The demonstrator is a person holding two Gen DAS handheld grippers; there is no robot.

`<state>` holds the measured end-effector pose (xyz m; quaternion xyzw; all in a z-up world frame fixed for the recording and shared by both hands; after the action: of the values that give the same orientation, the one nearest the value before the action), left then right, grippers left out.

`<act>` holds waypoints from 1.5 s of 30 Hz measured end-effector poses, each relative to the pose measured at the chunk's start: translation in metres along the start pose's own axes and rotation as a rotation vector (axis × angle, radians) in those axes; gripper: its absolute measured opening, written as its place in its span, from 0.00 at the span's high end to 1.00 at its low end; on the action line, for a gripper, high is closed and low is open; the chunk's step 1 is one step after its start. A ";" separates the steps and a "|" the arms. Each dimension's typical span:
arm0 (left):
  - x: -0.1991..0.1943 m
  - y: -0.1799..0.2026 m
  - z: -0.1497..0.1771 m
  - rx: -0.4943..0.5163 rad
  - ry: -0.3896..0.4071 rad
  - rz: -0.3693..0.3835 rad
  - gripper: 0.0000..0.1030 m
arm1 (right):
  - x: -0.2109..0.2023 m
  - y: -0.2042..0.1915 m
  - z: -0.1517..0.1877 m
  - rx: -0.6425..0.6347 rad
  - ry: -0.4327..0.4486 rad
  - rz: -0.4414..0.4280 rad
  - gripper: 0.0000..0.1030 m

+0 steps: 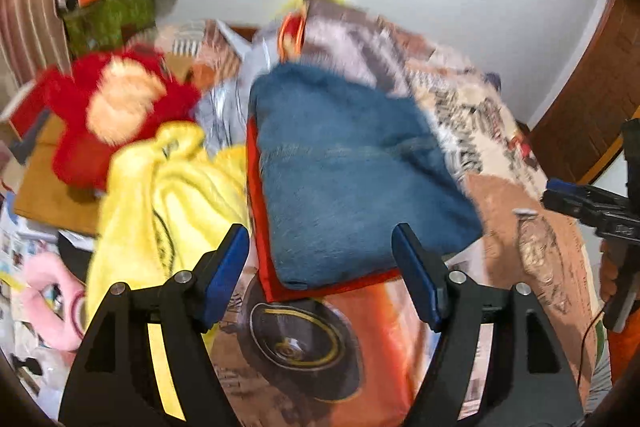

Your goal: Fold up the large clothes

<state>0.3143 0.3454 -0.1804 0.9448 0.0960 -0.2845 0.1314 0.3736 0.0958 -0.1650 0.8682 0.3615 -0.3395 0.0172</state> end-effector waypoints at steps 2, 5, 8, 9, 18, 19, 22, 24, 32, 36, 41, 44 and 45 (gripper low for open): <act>-0.021 0.015 -0.012 0.034 0.042 0.013 0.29 | -0.032 -0.008 -0.013 0.015 0.077 -0.028 0.28; -0.062 0.043 -0.031 0.086 0.118 0.012 0.29 | -0.083 -0.026 -0.030 0.013 0.201 -0.057 0.28; -0.114 0.071 -0.047 0.125 0.235 0.030 0.29 | -0.132 -0.047 -0.039 -0.019 0.334 -0.059 0.28; -0.132 0.081 -0.051 0.138 0.278 0.035 0.29 | -0.148 -0.054 -0.040 -0.032 0.377 -0.056 0.28; -0.259 0.143 -0.039 0.217 0.628 0.002 0.29 | -0.232 -0.106 -0.027 -0.124 0.643 -0.039 0.28; -0.268 0.148 -0.034 0.216 0.655 -0.007 0.29 | -0.239 -0.112 -0.022 -0.143 0.672 -0.028 0.28; -0.282 0.154 -0.019 0.208 0.692 -0.026 0.29 | -0.252 -0.122 -0.010 -0.160 0.734 -0.004 0.28; -0.286 0.154 -0.012 0.200 0.701 -0.036 0.26 | -0.255 -0.126 -0.003 -0.152 0.740 -0.004 0.28; -0.289 0.148 0.006 0.161 0.706 -0.077 0.01 | -0.246 -0.128 0.005 -0.159 0.743 0.090 0.13; -0.286 0.146 0.007 0.163 0.703 -0.106 0.01 | -0.244 -0.127 0.005 -0.164 0.729 0.117 0.04; -0.281 0.147 0.013 0.161 0.687 -0.112 0.01 | -0.246 -0.127 0.009 -0.170 0.738 0.134 0.01; -0.281 0.145 0.015 0.148 0.682 -0.111 0.01 | -0.246 -0.126 0.012 -0.168 0.730 0.130 0.01; -0.281 0.144 0.014 0.144 0.680 -0.109 0.01 | -0.246 -0.126 0.010 -0.168 0.729 0.131 0.01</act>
<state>0.1139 0.1750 -0.0061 0.9858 0.1644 0.0337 0.0097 0.1619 0.0342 0.0027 0.9489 0.3141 0.0245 -0.0197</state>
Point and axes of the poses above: each gripper's, at about its wrist camera, not at the fingertips, and x roughly the way its jaws point, y to its right, z to its underside, the point moved 3 cm from there along x, roughly the way its jaws point, and after that the axes turned 14 degrees about y, right-handed, at the moved point
